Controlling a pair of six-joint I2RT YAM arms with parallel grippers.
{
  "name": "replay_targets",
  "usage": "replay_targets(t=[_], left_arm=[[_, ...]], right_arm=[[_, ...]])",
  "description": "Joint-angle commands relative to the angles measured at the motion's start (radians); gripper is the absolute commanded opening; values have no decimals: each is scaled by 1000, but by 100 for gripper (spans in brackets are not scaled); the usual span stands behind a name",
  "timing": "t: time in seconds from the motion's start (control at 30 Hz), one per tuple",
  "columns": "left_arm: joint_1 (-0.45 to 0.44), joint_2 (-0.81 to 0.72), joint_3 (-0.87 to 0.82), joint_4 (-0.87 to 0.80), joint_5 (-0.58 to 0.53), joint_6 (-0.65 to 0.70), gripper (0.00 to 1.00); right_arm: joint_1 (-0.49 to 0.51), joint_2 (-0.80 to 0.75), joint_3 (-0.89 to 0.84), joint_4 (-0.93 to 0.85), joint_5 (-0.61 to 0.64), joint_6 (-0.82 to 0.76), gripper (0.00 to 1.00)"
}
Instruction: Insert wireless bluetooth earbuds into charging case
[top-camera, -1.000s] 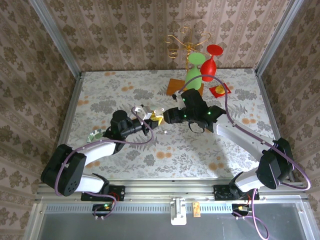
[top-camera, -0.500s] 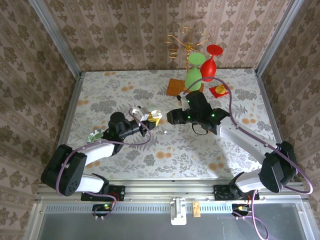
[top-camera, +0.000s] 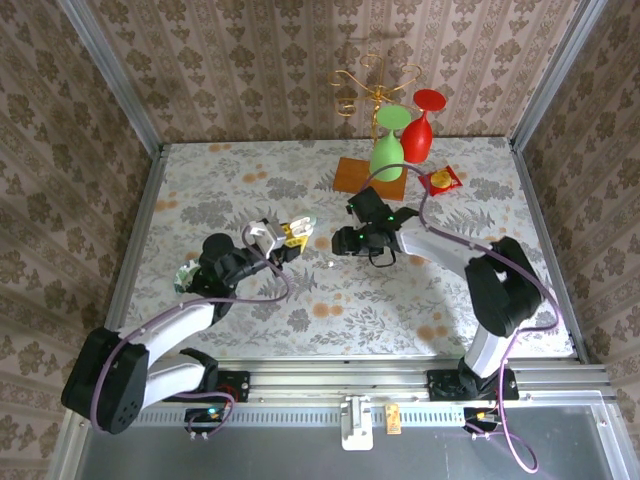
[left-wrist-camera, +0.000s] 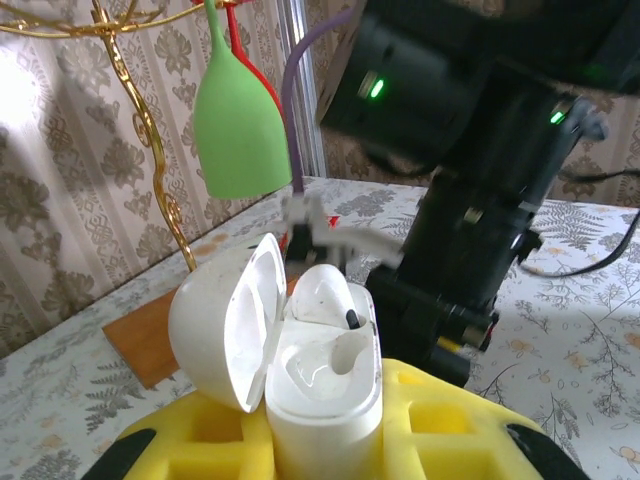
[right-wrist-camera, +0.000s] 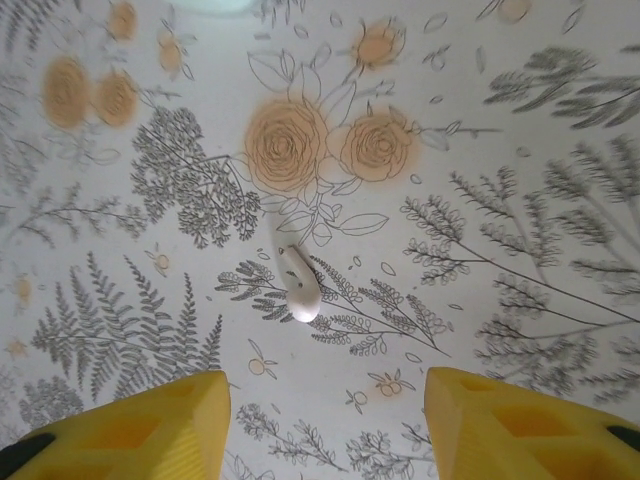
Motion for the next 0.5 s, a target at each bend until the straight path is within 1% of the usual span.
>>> replay_targets(t=[0.0,0.2,0.47], left_arm=[[4,-31,-15,-54,-8,48,2],[3,-55,-30,-58,-7,44,2],[3,-74,-35,-91,0,56,2]], right_arm=[[20,75,73,-45,-58,13,53],[32,215,182,-53,-95,-20,48],[34,352,309,-111,-108,-98,44]])
